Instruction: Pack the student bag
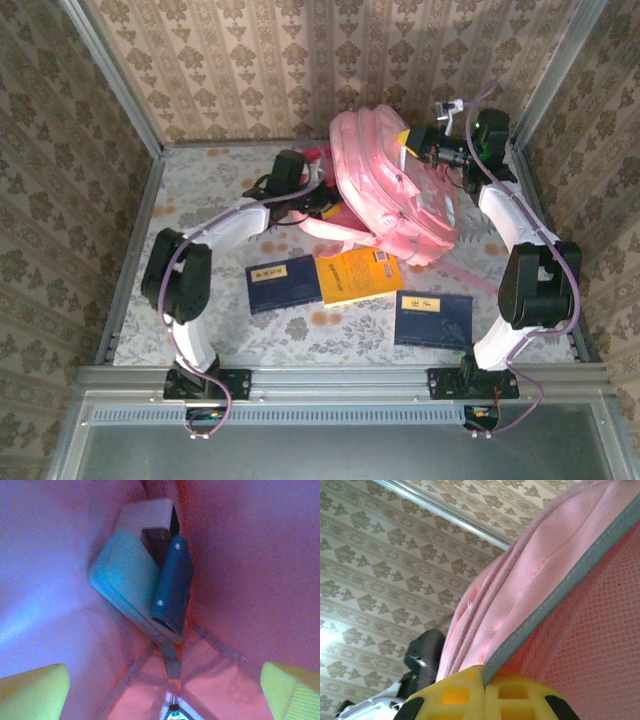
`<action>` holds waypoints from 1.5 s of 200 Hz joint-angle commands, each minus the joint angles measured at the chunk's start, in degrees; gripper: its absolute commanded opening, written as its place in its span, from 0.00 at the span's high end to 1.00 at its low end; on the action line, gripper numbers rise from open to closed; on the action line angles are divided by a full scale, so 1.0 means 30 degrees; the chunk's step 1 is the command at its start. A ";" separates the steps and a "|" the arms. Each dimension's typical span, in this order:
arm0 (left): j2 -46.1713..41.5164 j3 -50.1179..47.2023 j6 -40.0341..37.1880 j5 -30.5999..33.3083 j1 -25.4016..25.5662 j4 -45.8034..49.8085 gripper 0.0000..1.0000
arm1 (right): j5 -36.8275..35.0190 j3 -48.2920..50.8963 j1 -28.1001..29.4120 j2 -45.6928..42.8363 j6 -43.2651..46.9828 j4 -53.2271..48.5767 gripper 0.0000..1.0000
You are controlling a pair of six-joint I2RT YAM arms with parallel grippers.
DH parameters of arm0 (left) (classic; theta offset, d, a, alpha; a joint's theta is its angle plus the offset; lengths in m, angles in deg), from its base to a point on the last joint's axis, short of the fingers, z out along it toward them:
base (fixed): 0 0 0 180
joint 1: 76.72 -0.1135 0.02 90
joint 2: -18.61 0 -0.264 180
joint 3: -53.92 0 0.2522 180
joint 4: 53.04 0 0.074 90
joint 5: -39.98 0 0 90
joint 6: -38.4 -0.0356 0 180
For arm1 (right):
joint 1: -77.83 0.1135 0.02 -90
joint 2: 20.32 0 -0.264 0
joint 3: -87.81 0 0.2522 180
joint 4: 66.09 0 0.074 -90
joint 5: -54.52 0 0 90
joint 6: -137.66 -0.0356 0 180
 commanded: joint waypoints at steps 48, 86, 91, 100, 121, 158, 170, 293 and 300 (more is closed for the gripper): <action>-0.5244 -0.2822 -0.2528 0.2571 -0.1919 0.3341 0.00 | -0.4299 -0.3848 0.0226 -0.0196 0.7346 -0.8437 1.00; -0.6591 -0.4247 -0.2291 0.2718 -0.3880 0.3519 0.00 | -0.7601 -0.6607 0.1136 0.0890 1.1022 -1.3745 1.00; -0.6533 -0.4245 -0.2306 0.2371 -0.3986 0.3421 0.00 | -0.8010 -0.6747 0.1221 0.1025 1.1054 -1.3964 1.00; -0.6285 -0.4064 -0.2455 0.1600 -0.3991 0.3247 0.00 | -0.8344 -0.6924 0.1355 0.1209 1.1100 -1.4223 1.00; -0.5795 -0.3762 -0.2601 0.0565 -0.3655 0.2681 0.00 | -0.8791 -0.7315 0.1845 0.1552 1.1632 -1.4811 1.00; -0.3947 -0.2560 -0.0675 -0.2153 -0.2987 -0.1315 0.00 | -0.8461 -0.7522 0.3441 0.2132 1.1994 -1.4592 1.00; -0.3451 -0.1474 -0.0564 -0.2129 -0.2783 -0.1323 0.00 | -0.8999 -0.7647 0.3790 0.2419 1.2135 -1.4784 1.00; -0.5888 -0.1407 -0.1965 0.2913 -0.5226 0.4850 0.00 | -2.0805 -0.6203 0.3171 0.1715 1.5391 -1.6149 1.00; -0.5803 -0.1559 -0.1876 0.3123 -0.5592 0.5172 0.00 | -2.0906 -0.6047 0.3207 0.1797 1.5346 -1.6094 1.00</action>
